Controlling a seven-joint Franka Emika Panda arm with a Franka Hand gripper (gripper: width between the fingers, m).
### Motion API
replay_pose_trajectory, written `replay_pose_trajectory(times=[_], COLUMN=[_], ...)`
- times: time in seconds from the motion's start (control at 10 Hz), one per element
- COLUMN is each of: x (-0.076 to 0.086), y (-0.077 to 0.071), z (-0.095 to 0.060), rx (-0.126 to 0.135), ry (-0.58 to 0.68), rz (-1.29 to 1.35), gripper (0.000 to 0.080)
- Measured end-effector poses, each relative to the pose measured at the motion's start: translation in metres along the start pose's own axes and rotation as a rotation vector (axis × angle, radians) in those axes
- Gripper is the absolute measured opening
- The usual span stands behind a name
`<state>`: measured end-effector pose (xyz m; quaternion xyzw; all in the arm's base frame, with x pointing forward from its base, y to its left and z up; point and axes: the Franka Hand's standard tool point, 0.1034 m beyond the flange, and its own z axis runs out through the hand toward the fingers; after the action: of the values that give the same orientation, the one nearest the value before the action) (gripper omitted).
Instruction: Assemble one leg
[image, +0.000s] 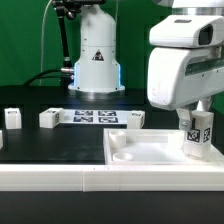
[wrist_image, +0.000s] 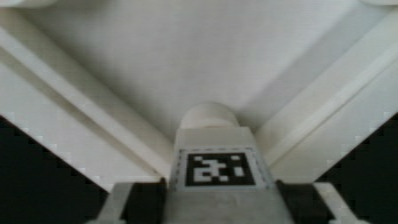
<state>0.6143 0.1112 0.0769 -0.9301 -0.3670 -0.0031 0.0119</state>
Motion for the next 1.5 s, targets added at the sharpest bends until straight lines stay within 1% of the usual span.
replay_pose_trajectory(times=[0.3,0.5,0.8,0.9,1.1,1.4,1.5], x=[0.0016,0.0055,0.0075,0.0067,0.0071,0.0088,0.0091], y=[-0.0047,-0.006,-0.008,-0.0089,-0.009,-0.0102,-0.0106], z=[0.0008,0.0015,0.0019,0.0024,0.0024,0.0025,0.0025], rx=[0.014,0.006,0.002,0.003,0.022,0.031,0.033], ry=[-0.001,0.021,0.051,0.071,0.072,0.077,0.077], rz=[0.405,0.655,1.005,1.078,1.223,1.372,1.396], gripper=[0.029,0.0291,0.0291,0.0291,0.0291,0.0291,0.0373])
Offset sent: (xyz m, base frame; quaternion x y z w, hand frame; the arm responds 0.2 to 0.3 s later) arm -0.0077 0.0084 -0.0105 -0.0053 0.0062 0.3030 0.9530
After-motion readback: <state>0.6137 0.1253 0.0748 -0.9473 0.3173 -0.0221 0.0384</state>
